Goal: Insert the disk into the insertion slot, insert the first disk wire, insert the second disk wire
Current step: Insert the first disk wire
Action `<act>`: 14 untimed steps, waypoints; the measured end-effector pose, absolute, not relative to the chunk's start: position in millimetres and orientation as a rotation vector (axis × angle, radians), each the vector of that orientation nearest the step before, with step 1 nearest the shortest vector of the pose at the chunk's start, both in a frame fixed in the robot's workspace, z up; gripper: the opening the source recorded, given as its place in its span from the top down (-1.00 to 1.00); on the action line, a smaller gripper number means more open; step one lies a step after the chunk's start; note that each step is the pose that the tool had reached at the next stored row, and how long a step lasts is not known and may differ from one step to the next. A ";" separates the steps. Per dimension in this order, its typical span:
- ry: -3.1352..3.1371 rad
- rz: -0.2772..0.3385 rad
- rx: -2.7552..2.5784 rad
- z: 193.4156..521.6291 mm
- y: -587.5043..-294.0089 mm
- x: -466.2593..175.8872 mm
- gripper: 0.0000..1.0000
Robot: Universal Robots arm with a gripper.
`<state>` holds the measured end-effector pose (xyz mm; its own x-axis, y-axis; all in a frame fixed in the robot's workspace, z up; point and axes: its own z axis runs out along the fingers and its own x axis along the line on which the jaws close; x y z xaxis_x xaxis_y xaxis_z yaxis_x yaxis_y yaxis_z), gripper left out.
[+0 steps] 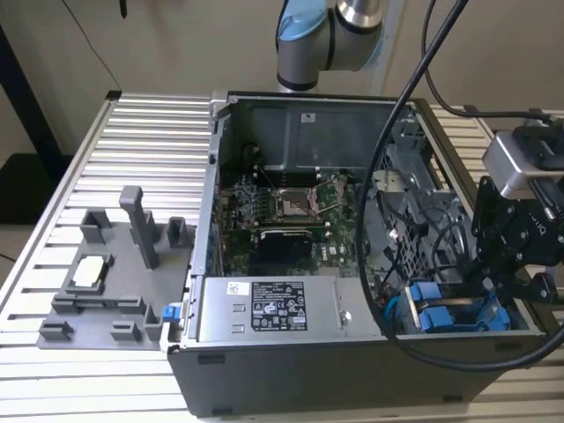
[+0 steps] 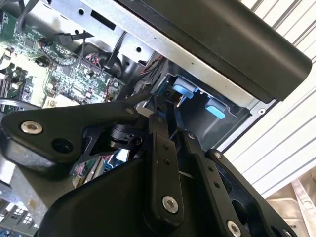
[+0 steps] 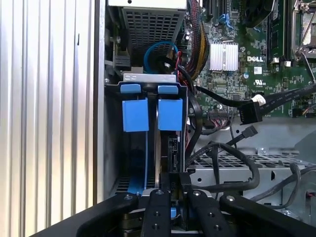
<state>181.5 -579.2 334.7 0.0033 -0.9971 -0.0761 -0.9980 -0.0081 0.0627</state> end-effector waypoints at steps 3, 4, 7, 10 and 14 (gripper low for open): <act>2.206 0.154 -2.219 334.0 -579.1 181.4 0.62; 2.206 0.152 -2.219 332.7 -579.0 181.4 0.62; 2.206 0.152 -2.218 330.7 -578.9 181.4 0.62; 2.206 0.151 -2.219 330.3 -578.9 181.4 0.62; 2.206 0.151 -2.219 333.3 -579.0 181.3 0.47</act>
<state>181.3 -579.0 333.3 0.0032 -0.9972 -0.0747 -0.9981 -0.0078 0.0616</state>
